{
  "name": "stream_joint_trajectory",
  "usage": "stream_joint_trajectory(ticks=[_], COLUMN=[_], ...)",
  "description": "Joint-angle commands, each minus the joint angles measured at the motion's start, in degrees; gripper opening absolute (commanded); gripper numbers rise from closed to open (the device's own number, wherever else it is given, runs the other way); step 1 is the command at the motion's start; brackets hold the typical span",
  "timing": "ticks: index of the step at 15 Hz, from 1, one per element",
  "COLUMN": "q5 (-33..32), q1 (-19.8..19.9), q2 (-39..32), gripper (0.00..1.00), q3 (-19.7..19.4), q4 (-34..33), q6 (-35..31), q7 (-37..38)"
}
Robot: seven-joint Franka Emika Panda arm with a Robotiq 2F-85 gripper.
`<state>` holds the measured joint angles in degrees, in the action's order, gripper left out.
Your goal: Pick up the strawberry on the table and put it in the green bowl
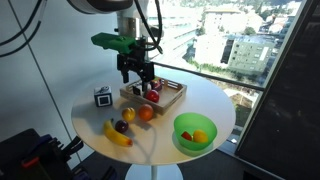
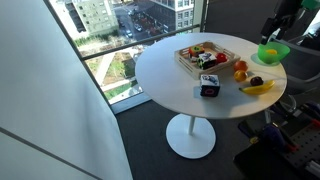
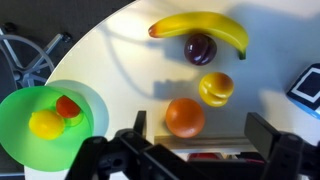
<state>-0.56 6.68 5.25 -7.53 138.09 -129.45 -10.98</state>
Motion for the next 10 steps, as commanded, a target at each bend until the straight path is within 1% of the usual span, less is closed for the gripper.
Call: stream_joint_trajectory(ticks=[1, 10], q5=[0.00, 0.08], q1=[-0.02, -0.79], q2=[0.05, 1.51], gripper=[1.00, 1.00], q3=[-0.01, 0.93], q4=[-0.06, 0.26], q6=[0.11, 0.16], q7=[-0.03, 0.55])
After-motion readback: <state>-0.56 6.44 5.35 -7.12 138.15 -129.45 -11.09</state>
